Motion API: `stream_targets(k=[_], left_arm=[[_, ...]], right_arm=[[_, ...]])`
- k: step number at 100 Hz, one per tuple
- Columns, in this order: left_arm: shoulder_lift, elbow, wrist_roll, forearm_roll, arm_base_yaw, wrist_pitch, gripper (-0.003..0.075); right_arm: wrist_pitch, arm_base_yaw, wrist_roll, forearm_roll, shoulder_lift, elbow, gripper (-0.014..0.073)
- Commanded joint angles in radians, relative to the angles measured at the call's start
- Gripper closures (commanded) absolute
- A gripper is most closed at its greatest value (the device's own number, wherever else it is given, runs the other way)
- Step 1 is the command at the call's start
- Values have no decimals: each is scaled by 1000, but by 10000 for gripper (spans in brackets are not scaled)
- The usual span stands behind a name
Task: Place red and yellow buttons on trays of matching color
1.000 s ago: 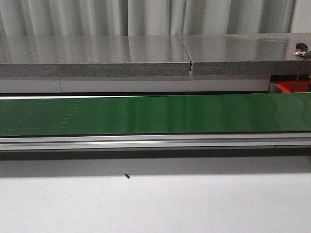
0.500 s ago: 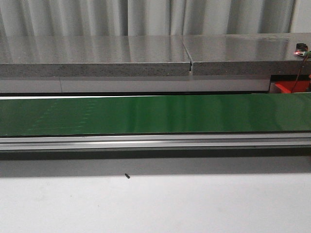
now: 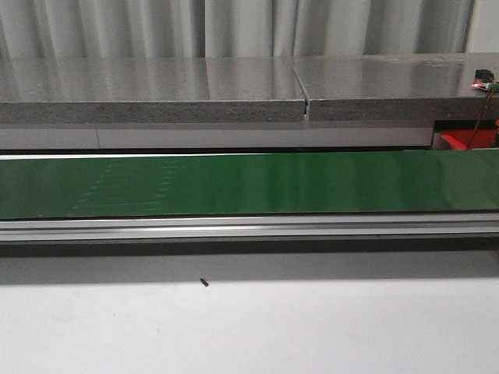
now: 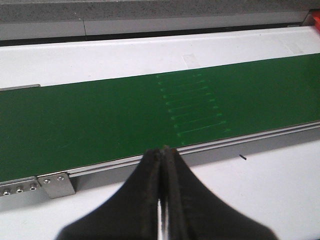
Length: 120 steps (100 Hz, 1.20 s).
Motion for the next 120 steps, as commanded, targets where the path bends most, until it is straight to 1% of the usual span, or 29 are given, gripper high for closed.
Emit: stream_targets(k=[1,4,8,9,11,16,20,23,25,30,33,34,37,41,47,49,50,51,55,63,71,83,98,113,120], left_arm=[[0,-27,-6,-24,-8,-56,741],[0,-27,-6,-24,-8,-56,741],[0,-27,-6,-24,-8,-56,741],[0,-27,-6,-24,-8,-56,741],[0,-27,-6,-24,-8,-56,741],[0,-27,-6,-24,-8,-56,741],[0,-27,-6,-24,-8,-56,741],[0,-27,-6,-24,-8,-56,741],[0,-27,-6,-24,-8,-56,741],[0,-27,-6,-24,-8,-56,741],[0,-27,-6,-24,-8,-56,741],[0,-27,-6,-24,-8,-56,741],[0,-27,-6,-24,-8,-56,741],[0,-27,-6,-24,-8,-56,741],[0,-27,-6,-24,-8,-56,741],[0,-27,-6,-24,-8,-56,741],[0,-27,-6,-24,-8,-56,741],[0,-27,-6,-24,-8,-56,741],[0,-27,-6,-24,-8,-56,741],[0,-27,-6,-24,-8,-56,741],[0,-27,-6,-24,-8,-56,741],[0,-27,-6,-24,-8,-56,741],[0,-27,-6,-24,-8,-56,741],[0,-27,-6,-24,-8,-56,741],[0,-27,-6,-24,-8,-56,741]], right_arm=[[22,0,196,-181,-29,-27,650],[20,0,301,-265,-36,-27,650],[17,0,412,-397,-49,-27,650],[17,0,457,-443,-51,-27,650],[17,0,525,-489,-57,-27,650],[20,0,683,-675,-75,-27,650],[26,0,813,-785,-93,-27,650],[32,0,895,-890,-106,-27,650],[35,0,952,-931,-114,-27,650],[45,0,1074,-1081,-136,-25,650],[47,0,1122,-1129,-149,-21,650],[46,0,1169,-1160,-156,-18,650],[43,1,1216,-1219,-168,-9,650],[32,4,1318,-1300,-198,11,650],[8,13,1412,-1399,-239,50,650],[-3,19,1463,-1444,-256,73,650],[-7,19,1475,-1444,-262,73,650],[-14,24,1497,-1476,-273,92,650],[-40,33,1556,-1526,-306,124,650],[-97,58,1621,-1616,-364,202,650],[-173,76,1639,-1650,-421,269,650],[-229,80,1639,-1650,-491,348,650],[-234,52,1639,-1646,-555,420,650],[-303,29,1646,-1632,-617,491,650],[-266,29,1647,-1632,-650,490,650]])
